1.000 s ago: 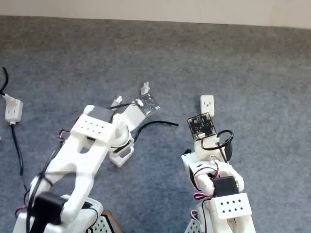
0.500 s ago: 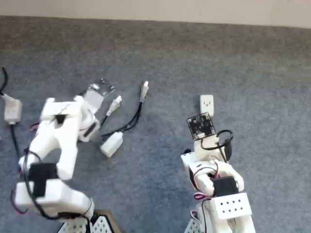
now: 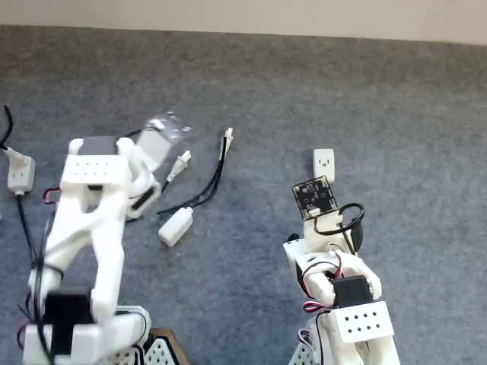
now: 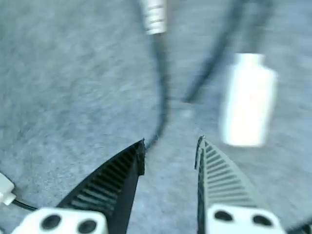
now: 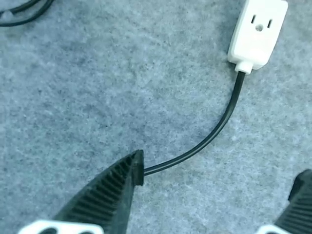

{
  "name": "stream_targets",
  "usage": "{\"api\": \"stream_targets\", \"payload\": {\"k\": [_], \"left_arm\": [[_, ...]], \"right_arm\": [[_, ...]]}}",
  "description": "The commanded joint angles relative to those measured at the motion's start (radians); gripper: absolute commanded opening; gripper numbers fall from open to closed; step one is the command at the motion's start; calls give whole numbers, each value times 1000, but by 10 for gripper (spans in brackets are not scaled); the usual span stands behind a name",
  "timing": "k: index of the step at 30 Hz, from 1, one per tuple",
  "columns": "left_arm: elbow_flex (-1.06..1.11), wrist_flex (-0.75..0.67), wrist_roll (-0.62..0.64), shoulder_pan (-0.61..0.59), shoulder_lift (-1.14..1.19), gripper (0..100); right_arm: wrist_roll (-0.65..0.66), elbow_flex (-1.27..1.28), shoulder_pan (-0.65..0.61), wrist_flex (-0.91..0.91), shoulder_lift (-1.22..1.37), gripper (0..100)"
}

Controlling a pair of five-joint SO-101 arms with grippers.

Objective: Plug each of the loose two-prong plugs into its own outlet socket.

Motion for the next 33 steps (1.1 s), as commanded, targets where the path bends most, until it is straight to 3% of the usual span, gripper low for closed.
{"api": "stream_targets", "payload": {"k": [1, 6, 13, 23, 33], "left_arm": [[22, 81, 72, 180, -189, 194], [154, -20, 112, 298, -183, 194], [163, -193, 112, 275, 56, 194], [24, -192, 44, 117, 223, 194], [65, -41, 25, 197, 222, 194]], "right_arm": [[-6, -5, -4, -19, -13, 436], [-6, -5, -4, -19, -13, 436], [-6, -5, -4, -19, -13, 436], [-3, -5, -4, -19, -13, 436], [-3, -5, -4, -19, -13, 436]]}}
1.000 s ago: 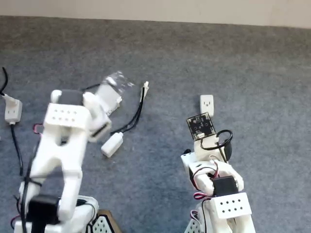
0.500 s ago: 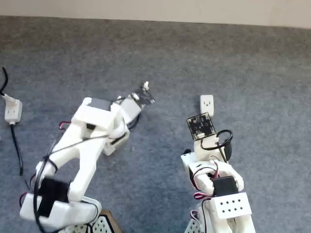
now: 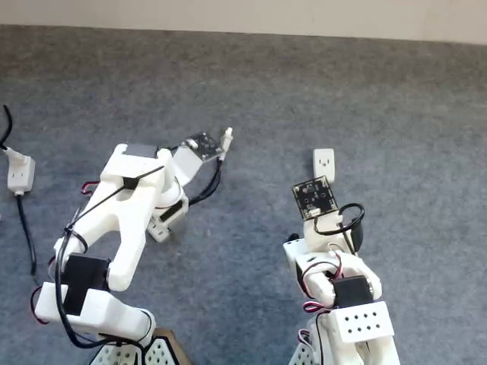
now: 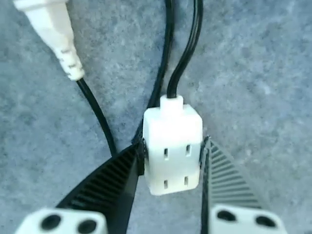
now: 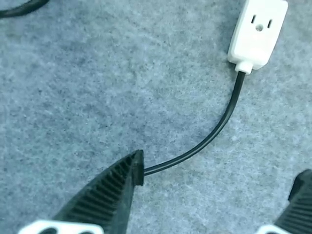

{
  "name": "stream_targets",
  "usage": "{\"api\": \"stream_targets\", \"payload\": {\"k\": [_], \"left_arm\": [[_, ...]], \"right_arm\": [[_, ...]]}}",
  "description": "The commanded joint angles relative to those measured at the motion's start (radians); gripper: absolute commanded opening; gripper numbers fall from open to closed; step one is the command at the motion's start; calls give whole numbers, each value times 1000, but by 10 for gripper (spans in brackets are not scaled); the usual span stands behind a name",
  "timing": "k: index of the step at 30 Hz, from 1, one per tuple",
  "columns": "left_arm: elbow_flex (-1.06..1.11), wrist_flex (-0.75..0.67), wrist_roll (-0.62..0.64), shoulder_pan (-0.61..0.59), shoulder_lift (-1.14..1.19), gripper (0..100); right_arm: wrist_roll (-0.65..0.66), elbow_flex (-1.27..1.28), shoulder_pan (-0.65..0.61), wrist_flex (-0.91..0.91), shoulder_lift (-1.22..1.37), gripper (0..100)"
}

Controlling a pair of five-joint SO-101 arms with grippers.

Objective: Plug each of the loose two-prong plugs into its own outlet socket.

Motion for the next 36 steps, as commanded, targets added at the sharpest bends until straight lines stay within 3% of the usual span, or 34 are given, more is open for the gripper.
{"api": "stream_targets", "payload": {"k": [1, 9, 14, 21, 29, 36], "left_arm": [[25, 64, -8, 65, -4, 194], [76, 69, -15, 84, 5, 194], [73, 175, -265, 110, -2, 194], [74, 315, -394, 173, -4, 190], [67, 147, -233, 213, -5, 196], [67, 41, -164, 332, -5, 333]], "right_arm": [[-3, -5, -4, -19, -13, 436], [-3, -5, -4, -19, -13, 436], [-3, -5, -4, -19, -13, 436], [-3, -5, -4, -19, -13, 436], [-3, -5, -4, -19, -13, 436], [-3, -5, -4, -19, -13, 436]]}}
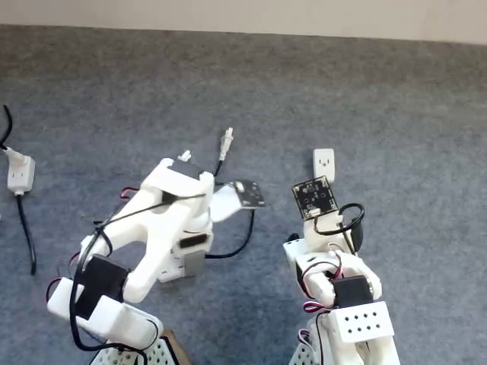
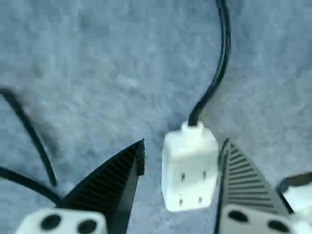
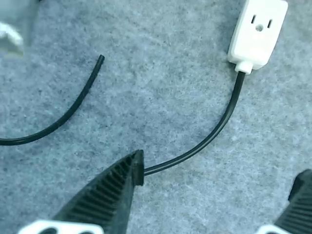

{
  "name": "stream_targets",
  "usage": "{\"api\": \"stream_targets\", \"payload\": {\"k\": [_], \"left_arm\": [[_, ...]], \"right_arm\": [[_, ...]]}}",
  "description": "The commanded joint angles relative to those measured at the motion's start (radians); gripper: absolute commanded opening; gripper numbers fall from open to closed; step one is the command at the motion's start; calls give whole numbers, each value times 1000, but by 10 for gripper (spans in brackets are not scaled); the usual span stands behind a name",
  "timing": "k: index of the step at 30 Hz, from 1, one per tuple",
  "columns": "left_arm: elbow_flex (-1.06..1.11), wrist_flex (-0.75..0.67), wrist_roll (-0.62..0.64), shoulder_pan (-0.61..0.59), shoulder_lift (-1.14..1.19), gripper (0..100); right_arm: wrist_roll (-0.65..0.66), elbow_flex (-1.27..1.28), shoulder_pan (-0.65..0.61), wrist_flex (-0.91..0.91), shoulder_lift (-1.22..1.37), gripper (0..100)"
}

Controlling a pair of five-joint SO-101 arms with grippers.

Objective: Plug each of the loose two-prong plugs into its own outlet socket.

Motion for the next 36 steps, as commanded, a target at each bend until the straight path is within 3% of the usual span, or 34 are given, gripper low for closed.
{"api": "stream_targets", "payload": {"k": [1, 8, 20, 25, 36], "left_arm": [[-8, -29, 17, 87, -8, 326], [13, -8, 0, 47, -8, 271], [62, -23, -86, -134, -8, 258], [47, -86, -78, -124, -8, 0], [-105, -89, -31, 79, 4, 4]], "right_arm": [[-3, -5, -4, -19, -13, 436], [-3, -5, -4, -19, -13, 436], [-3, -5, -4, -19, -13, 436], [-3, -5, -4, -19, -13, 436], [-3, -5, -4, -19, -13, 436]]}}
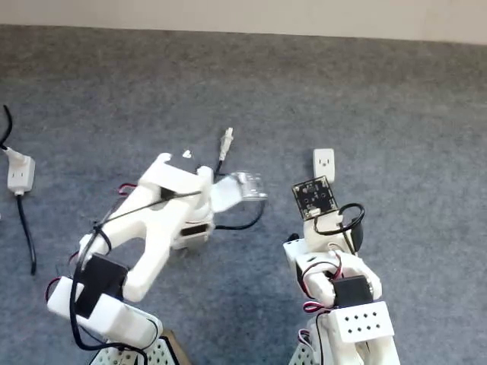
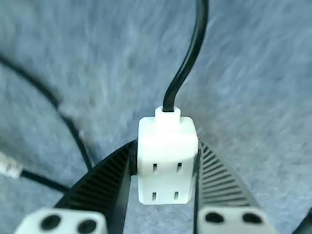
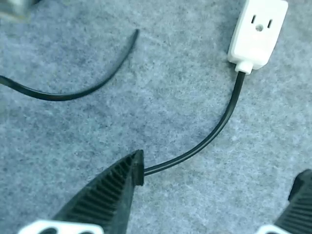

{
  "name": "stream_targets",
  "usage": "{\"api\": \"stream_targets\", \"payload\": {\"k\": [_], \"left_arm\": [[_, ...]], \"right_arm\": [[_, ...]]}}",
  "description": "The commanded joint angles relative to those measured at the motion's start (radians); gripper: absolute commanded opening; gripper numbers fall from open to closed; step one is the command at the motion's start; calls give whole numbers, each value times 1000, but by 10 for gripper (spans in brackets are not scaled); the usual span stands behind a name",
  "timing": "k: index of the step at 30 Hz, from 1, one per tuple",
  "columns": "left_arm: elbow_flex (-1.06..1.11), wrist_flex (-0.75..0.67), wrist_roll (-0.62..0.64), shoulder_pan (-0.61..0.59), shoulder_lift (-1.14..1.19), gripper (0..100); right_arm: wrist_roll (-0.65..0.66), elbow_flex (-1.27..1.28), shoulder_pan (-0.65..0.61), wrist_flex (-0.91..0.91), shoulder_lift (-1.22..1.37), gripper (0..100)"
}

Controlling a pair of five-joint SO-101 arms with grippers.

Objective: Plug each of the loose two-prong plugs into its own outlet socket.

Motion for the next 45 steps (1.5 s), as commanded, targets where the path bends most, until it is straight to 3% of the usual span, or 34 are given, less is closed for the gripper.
{"api": "stream_targets", "payload": {"k": [1, 6, 11, 18, 28, 33, 39, 45], "left_arm": [[-48, -8, 29, 110, -2, 4], [-47, -5, 61, 128, -2, 37], [-48, 0, 115, 102, -4, 257], [-94, 77, 80, 91, -15, 245], [-369, 176, 92, -15, -15, 245], [-503, 121, 334, -191, -7, 245], [-516, -20, 655, -565, -7, 245], [-495, -52, 661, -839, -2, 245]], "right_arm": [[-3, -5, -4, -19, -13, 436], [-3, -5, -4, -19, -13, 436], [-3, -5, -4, -19, -13, 436], [-3, -5, -4, -19, -13, 436], [-3, -5, -4, -19, -13, 436], [-3, -27, -4, -16, -12, 435], [-20, -315, -73, 28, 219, 354], [-127, -791, -245, 24, 728, 234]]}}
